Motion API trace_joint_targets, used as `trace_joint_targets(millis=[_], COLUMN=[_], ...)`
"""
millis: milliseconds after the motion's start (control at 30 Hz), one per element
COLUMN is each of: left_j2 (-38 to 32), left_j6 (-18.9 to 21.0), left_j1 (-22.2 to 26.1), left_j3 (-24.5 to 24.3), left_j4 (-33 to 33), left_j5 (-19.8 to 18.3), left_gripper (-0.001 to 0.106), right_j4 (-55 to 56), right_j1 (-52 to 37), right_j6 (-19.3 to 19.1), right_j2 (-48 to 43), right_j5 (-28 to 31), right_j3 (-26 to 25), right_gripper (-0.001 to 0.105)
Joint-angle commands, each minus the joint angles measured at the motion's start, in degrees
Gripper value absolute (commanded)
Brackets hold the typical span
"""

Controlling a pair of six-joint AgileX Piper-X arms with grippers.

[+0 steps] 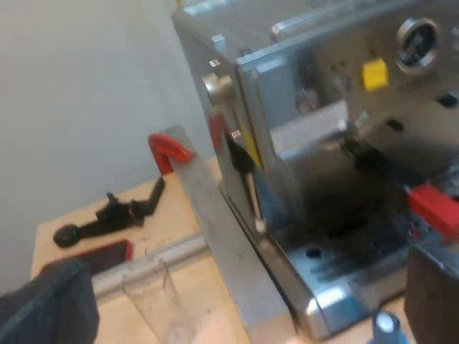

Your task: Put the handle in the coffee machine

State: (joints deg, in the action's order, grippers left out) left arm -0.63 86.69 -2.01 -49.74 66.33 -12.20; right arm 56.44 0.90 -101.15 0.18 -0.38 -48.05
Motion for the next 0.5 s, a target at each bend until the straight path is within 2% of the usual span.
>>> trace_joint_targets(millis=[33,167,300,400,500], left_j2=[-5.9,-8.12,-8.33,-8.33,-8.18], left_j6=[0.48,-0.86,-1.48,0.85,4.99], left_j1=[0.01,0.32,0.41,0.68,0.64], left_j3=[0.72,-0.33,-0.32,0.32,1.81], left_j4=[3.68,10.19,11.72,9.87,6.05], left_j5=[0.9,1.57,2.96,3.98,7.08], left_gripper=[0.088,0.088,0.088,0.088,0.088], right_j4=[-0.19,2.47,2.48,2.01,-0.7], right_j1=[-0.34,-0.04,-0.05,-0.05,-0.05], right_j6=[-0.7,-0.7,-0.7,-0.7,-0.93], right_j2=[-3.67,-2.77,-2.76,-2.76,-2.76], right_j5=[0.38,0.38,0.38,0.38,-0.62], right_j3=[1.13,1.42,1.76,1.89,2.88], right_gripper=[0.077,0.077,0.077,0.077,0.077])
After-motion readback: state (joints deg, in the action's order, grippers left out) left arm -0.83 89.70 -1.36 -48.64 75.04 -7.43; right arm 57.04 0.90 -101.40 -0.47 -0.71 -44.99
